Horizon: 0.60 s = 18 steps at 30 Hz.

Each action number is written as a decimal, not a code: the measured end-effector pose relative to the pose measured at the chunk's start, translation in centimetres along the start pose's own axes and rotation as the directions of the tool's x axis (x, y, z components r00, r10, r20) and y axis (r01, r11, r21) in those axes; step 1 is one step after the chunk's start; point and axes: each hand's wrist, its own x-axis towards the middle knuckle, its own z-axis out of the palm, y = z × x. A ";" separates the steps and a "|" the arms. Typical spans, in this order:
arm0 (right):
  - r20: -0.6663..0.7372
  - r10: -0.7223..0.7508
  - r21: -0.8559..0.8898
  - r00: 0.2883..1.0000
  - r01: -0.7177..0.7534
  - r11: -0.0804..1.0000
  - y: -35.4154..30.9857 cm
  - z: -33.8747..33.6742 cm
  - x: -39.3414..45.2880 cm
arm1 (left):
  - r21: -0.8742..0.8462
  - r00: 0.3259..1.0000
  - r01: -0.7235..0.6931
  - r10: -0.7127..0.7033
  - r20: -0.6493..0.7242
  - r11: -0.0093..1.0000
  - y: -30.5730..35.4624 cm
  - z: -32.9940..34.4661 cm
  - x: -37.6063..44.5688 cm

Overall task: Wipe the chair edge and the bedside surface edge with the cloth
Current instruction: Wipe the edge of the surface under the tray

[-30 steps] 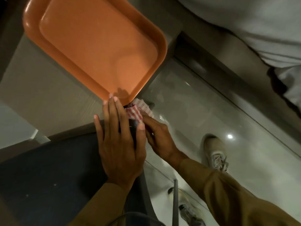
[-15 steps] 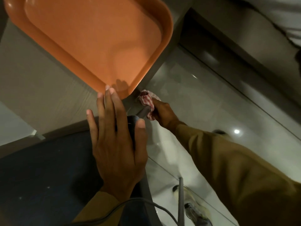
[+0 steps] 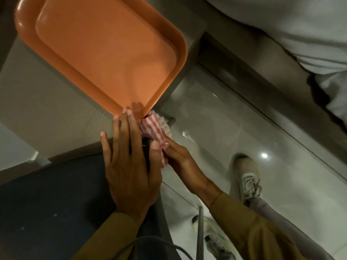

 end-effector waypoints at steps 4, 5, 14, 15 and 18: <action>-0.069 0.018 -0.015 0.997 -0.019 1.000 1.6 0.3 1.9 | -0.013 1.000 -0.010 0.010 -0.012 1.000 0.0 0.2 -0.1; -0.087 0.010 -0.051 0.996 -0.015 0.999 2.1 0.1 2.7 | -0.017 1.000 -0.011 0.011 -0.016 1.000 0.0 0.2 -0.1; -0.115 0.074 -0.189 0.991 -0.095 0.977 1.9 -2.3 7.8 | -0.027 1.000 -0.013 0.012 -0.014 1.000 -0.1 0.3 -0.3; -0.098 0.086 -0.149 0.991 -0.100 0.984 1.5 -2.0 7.2 | -0.027 1.000 -0.012 0.011 -0.015 1.000 0.0 0.2 -0.3; -0.049 0.081 -0.088 0.996 -0.085 0.992 0.9 -0.6 3.7 | -0.015 1.000 -0.005 0.005 -0.006 1.000 0.1 0.0 -0.2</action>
